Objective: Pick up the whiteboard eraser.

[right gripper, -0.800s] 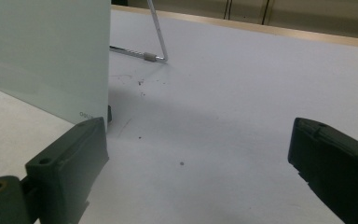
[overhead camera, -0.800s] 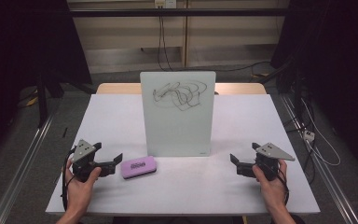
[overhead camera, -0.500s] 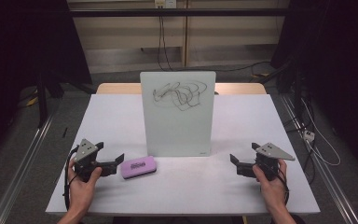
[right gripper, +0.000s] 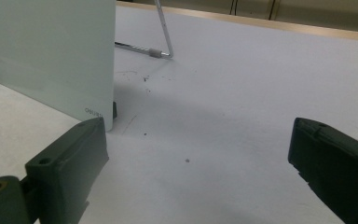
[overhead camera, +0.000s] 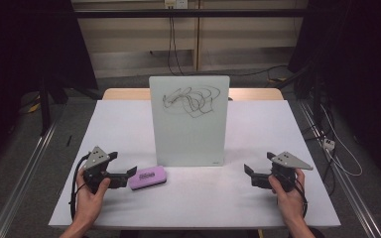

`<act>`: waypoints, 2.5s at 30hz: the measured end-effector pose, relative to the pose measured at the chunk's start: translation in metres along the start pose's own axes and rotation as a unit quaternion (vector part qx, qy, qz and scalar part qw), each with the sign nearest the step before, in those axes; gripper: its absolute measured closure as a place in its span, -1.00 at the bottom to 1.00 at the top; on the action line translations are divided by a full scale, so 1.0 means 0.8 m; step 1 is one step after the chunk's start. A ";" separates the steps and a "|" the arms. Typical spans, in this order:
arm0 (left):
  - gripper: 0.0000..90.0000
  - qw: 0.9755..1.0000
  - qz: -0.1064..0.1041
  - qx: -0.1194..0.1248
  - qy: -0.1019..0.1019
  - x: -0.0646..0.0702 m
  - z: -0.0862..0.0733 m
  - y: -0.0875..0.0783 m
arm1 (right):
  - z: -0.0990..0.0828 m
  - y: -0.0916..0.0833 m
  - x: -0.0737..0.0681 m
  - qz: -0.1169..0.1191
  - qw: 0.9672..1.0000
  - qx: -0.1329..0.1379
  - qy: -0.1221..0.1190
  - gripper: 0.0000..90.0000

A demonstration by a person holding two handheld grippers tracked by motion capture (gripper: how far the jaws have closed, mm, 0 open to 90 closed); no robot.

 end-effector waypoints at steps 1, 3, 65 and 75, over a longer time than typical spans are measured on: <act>-0.80 1.000 -0.001 0.000 0.001 0.001 0.001 0.001 | 0.000 0.000 -0.001 0.002 1.000 0.000 -0.001 -0.89; -0.81 1.000 -0.004 -0.007 0.002 0.005 0.003 0.000 | 0.000 0.001 -0.001 0.004 1.000 0.000 -0.001 -0.89; -0.48 0.954 -0.159 -0.206 0.149 0.052 0.028 0.059 | -0.002 0.006 -0.010 0.019 1.000 -0.015 -0.013 -0.87; -0.34 0.942 -0.167 -0.237 0.171 0.052 0.018 0.064 | -0.002 0.007 -0.011 0.021 0.999 -0.018 -0.016 -0.88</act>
Point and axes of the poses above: each handheld gripper's, and its own axes: y roughly forward along the jaws, z roughly out of its top, x roughly to its right, the point moved 4 cm from there along y, roughly forward along the jaws, and after that the axes turned 3 degrees about -z, right-handed, at the moved point
